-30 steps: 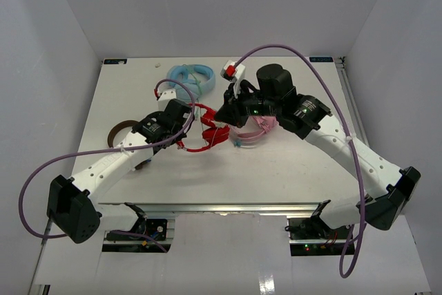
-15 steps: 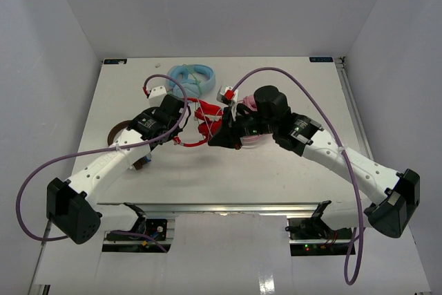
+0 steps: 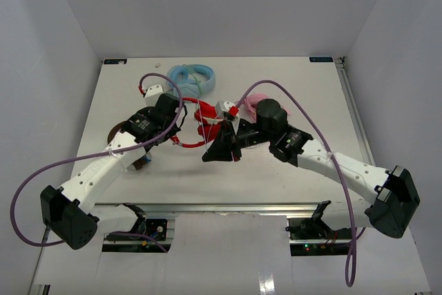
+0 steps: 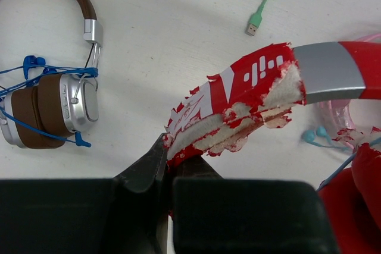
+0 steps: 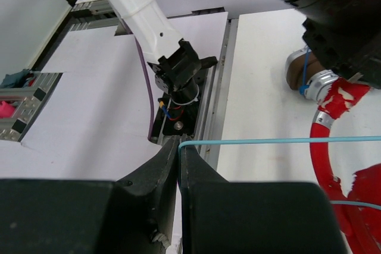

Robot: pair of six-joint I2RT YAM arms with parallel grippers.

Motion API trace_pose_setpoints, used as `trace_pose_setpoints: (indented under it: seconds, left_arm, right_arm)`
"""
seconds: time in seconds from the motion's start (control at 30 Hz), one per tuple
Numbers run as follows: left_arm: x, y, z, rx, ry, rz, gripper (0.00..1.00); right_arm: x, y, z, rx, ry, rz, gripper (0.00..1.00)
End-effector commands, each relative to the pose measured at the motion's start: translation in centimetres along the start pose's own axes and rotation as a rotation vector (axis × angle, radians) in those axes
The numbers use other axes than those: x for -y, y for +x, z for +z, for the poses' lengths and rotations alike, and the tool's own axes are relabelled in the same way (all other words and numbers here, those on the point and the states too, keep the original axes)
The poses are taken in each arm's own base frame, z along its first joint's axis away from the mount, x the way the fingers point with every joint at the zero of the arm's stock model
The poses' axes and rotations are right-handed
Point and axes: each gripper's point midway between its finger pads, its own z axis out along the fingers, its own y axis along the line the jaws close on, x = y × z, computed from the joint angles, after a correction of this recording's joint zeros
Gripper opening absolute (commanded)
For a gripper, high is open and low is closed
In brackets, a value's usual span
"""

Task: Wrap the headphones

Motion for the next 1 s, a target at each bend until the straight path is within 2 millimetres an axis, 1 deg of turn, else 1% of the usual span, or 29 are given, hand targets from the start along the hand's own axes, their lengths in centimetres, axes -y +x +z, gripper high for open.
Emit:
trace_pose_setpoints:
  seconds: [0.0, 0.1, 0.3, 0.43, 0.57, 0.73, 0.8, 0.87, 0.97]
  left_arm:
    - [1.4, -4.9, -2.3, 0.124, 0.077, -0.186, 0.0]
    - [1.6, -5.6, -2.9, 0.133, 0.092, -0.213, 0.0]
    - [1.4, -6.8, -3.6, 0.161, 0.083, -0.236, 0.0]
    - [1.3, -7.3, -4.2, 0.175, 0.093, -0.253, 0.0]
    - [1.2, -7.9, -4.8, 0.19, 0.102, -0.284, 0.0]
    - [1.9, -8.3, -6.1, 0.194, 0.185, -0.326, 0.0]
    - [2.1, -8.3, -6.4, 0.186, 0.208, -0.328, 0.0]
    - [2.2, -8.4, -6.8, 0.183, 0.22, -0.328, 0.0]
    - [2.1, -8.6, -7.4, 0.186, 0.229, -0.332, 0.0]
  right_arm:
    - [-4.2, -0.8, 0.4, 0.038, -0.166, -0.077, 0.08]
    - [-3.2, 0.2, 0.3, 0.049, -0.103, -0.068, 0.08]
    - [-3.0, 1.6, 0.6, 0.066, -0.095, -0.039, 0.08]
    - [-2.3, 2.5, 1.0, 0.051, -0.077, -0.013, 0.08]
    - [-2.0, 3.5, 1.4, 0.036, -0.07, 0.012, 0.08]
    - [-1.5, 5.0, 1.8, 0.017, -0.059, 0.035, 0.08]
    - [-0.9, 5.6, 1.9, 0.005, -0.042, 0.039, 0.11]
    - [-0.3, 5.9, 2.1, -0.006, -0.02, 0.035, 0.16]
    - [0.7, 6.4, 2.4, -0.025, 0.012, 0.035, 0.2]
